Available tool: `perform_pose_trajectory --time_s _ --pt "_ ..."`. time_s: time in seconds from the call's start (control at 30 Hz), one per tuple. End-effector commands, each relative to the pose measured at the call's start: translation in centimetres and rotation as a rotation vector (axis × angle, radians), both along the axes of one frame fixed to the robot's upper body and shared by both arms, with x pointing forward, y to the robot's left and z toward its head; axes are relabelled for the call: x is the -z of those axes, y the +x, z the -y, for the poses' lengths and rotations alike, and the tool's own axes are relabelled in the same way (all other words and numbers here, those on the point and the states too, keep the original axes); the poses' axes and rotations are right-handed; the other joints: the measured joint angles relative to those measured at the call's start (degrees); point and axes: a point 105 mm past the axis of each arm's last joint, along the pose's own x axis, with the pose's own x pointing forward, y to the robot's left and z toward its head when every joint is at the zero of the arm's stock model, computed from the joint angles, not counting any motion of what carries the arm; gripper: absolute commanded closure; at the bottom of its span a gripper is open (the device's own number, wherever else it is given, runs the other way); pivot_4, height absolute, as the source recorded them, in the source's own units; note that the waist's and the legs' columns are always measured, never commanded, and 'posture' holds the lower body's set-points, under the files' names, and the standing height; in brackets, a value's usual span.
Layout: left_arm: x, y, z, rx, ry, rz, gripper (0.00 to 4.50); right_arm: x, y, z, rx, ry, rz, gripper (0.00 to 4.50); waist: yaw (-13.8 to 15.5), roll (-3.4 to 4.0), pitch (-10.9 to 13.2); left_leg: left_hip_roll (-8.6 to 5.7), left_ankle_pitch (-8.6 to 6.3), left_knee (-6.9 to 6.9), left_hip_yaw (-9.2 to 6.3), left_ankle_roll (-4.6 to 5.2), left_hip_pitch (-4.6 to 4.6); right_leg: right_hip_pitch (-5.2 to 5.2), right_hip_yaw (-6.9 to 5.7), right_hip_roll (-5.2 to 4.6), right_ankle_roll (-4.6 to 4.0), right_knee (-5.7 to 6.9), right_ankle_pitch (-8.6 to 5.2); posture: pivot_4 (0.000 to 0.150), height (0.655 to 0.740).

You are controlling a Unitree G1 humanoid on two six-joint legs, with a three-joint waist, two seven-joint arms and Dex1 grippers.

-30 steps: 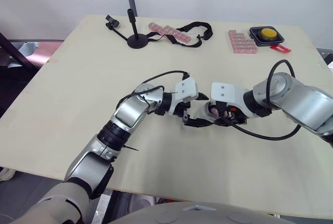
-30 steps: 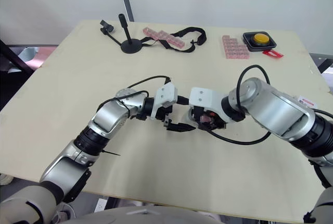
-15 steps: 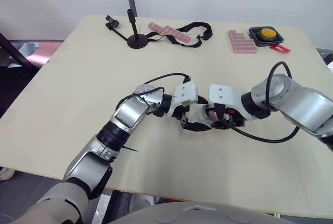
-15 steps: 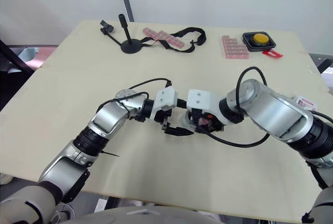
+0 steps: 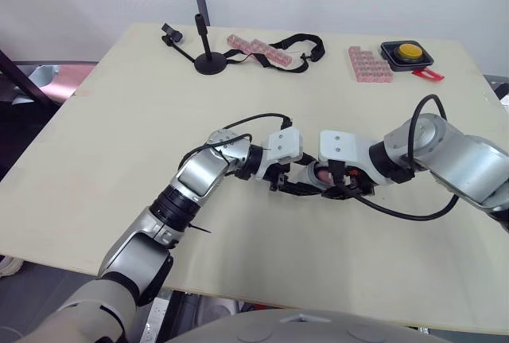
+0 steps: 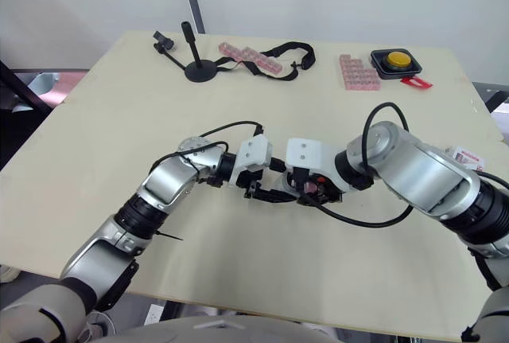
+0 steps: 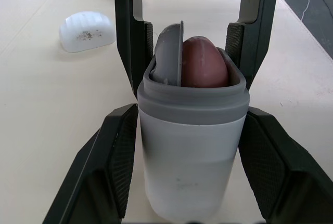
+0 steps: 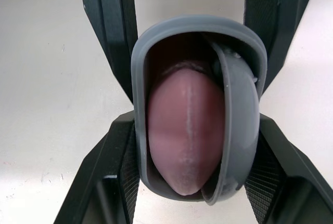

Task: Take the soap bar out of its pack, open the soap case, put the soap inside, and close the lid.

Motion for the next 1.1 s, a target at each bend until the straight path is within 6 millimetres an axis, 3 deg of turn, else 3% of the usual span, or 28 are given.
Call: perform_pose_trajectory --time_s 0.03,0.5,0.53,0.63,1.03,1.1 --pt "-0.6 -0.2 0.0 0.009 -0.023 0.013 1.36 -1.2 0.0 -0.2 -0.023 0.022 0.054 2.36 -0.01 0.0 0.0 0.0 0.0 0.0 0.0 0.0 0.0 0.0 0.0 0.0 0.0 0.0 0.0 0.15 0.7395" --pt "-0.2 0.0 0.3 0.018 0.002 0.018 1.36 -1.2 0.1 -0.6 -0.027 0.031 0.061 2.36 -0.01 0.0 0.0 0.0 0.0 0.03 0.0 0.0 0.0 0.0 0.04 -0.01 0.0 0.03 0.0 0.15 0.7395" --pt "-0.2 0.0 0.3 0.02 0.004 0.016 1.9 -1.2 0.1 -0.6 -0.026 0.03 0.062 2.36 0.0 0.0 0.0 0.0 0.0 0.03 0.0 0.0 0.0 0.0 0.04 -0.01 0.0 0.03 0.0 0.15 0.7395" --pt "0.0 0.0 0.2 0.021 0.009 0.019 2.62 -1.2 0.2 -0.6 -0.024 0.03 0.064 2.36 0.0 0.0 0.0 0.0 0.0 0.05 0.0 0.0 0.0 0.0 0.04 -0.01 0.0 0.04 0.0 0.15 0.7395" --pt "0.5 0.3 -0.1 0.005 0.019 0.021 2.62 -1.3 0.5 -0.7 -0.006 0.071 0.08 2.36 0.0 0.0 0.0 0.0 0.0 0.08 0.0 0.0 0.01 -0.01 0.06 -0.04 0.0 0.09 0.0 0.15 0.7395" --pt "0.6 0.4 -0.3 -0.002 0.019 0.021 2.62 -1.5 0.6 -0.8 0.01 0.115 0.077 1.46 -0.01 0.0 0.0 0.01 0.0 0.09 0.0 0.0 0.01 -0.01 0.06 -0.05 0.0 0.1 0.0 0.15 0.7395"
